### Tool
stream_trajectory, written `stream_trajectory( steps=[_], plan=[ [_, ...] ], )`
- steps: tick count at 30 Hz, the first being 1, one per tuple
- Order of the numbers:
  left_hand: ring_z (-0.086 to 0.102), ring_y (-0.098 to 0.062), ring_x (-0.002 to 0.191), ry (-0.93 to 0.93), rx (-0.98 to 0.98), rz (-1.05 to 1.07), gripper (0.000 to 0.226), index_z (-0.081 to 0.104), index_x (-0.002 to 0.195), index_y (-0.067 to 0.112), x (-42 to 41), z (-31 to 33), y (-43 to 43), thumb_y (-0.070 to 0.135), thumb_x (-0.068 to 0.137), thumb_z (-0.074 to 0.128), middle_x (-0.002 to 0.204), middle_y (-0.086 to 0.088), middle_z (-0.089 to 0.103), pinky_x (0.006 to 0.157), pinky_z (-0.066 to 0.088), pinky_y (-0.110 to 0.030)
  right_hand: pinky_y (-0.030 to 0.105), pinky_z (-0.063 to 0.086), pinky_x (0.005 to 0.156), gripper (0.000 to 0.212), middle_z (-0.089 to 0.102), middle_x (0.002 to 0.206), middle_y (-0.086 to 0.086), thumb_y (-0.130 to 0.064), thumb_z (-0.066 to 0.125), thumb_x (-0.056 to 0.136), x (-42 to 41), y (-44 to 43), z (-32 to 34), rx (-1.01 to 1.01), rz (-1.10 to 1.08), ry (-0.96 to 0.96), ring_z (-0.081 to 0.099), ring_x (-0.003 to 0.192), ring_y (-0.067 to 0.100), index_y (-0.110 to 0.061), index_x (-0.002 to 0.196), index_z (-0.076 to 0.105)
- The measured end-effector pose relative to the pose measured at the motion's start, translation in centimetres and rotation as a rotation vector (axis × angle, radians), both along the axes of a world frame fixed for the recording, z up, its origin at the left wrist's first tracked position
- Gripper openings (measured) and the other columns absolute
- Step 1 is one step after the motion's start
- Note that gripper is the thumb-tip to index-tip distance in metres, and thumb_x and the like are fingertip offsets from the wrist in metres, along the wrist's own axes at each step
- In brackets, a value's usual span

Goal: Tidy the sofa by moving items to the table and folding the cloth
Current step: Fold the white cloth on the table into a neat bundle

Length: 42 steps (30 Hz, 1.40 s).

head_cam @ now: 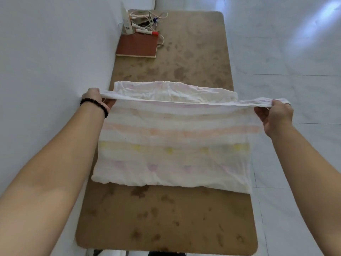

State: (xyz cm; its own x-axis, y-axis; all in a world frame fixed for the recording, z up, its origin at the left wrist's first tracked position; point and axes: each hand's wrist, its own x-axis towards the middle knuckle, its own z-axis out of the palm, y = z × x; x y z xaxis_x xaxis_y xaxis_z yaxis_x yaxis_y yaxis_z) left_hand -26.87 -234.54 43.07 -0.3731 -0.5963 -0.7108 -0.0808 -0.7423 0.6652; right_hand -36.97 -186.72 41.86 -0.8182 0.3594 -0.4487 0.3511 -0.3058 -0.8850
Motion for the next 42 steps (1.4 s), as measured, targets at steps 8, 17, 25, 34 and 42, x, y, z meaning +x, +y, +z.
stream_trajectory(
  steps=[8,17,25,34,42],
  plan=[
    [0.056,-0.035,0.120,0.011,0.010,0.040,0.039,0.038,0.140,-0.001,-10.5,-5.1,-3.2,0.005,0.102,0.030,0.133,-0.019,0.052,0.088,0.055,-0.045,0.028,0.058,0.062,0.039,0.064,0.104,0.017,-0.003,0.028,0.098,-11.3,-2.9,-5.6,0.048,-0.085,-0.065,0.071,0.073,0.021,0.000,0.134,0.041],
    [0.054,-0.019,0.124,-0.041,-0.090,-0.241,0.070,0.029,0.149,0.012,-12.4,-11.5,-5.2,0.052,0.095,0.048,0.143,-0.010,0.046,0.097,0.051,-0.031,0.033,0.061,0.077,0.042,0.057,0.105,0.009,-0.037,0.049,0.100,-15.0,-7.4,-10.8,0.008,0.074,-0.229,0.066,0.088,0.018,-0.012,0.133,0.042],
    [0.010,-0.029,0.150,-0.507,-1.560,-1.065,0.068,0.027,0.153,0.022,2.8,-15.3,3.7,0.058,0.096,0.034,0.160,-0.015,0.017,0.119,0.004,-0.046,0.043,0.002,0.121,0.070,0.009,0.164,0.016,-0.049,0.041,0.097,0.0,-13.4,-12.8,1.298,0.789,0.248,0.005,0.152,0.032,-0.017,0.156,0.024],
    [0.000,-0.026,0.150,-0.793,-1.583,-1.358,0.076,0.014,0.155,0.033,9.4,-18.1,2.8,0.068,0.089,0.024,0.163,-0.008,0.002,0.118,0.000,-0.055,0.053,-0.004,0.121,0.084,-0.010,0.166,0.008,-0.076,0.026,0.089,4.5,-11.8,-16.6,1.606,1.206,0.135,-0.015,0.151,0.031,-0.032,0.158,0.004],
    [0.000,-0.035,0.149,-0.920,-1.489,-1.020,0.068,0.012,0.156,0.026,10.0,-14.8,8.9,0.060,0.098,0.018,0.162,-0.019,0.001,0.113,-0.003,-0.064,0.056,0.000,0.121,0.086,-0.009,0.164,0.018,-0.072,0.027,0.093,9.2,-9.8,-13.6,1.551,1.274,0.304,-0.010,0.151,0.038,-0.021,0.159,0.005]
  ],
)
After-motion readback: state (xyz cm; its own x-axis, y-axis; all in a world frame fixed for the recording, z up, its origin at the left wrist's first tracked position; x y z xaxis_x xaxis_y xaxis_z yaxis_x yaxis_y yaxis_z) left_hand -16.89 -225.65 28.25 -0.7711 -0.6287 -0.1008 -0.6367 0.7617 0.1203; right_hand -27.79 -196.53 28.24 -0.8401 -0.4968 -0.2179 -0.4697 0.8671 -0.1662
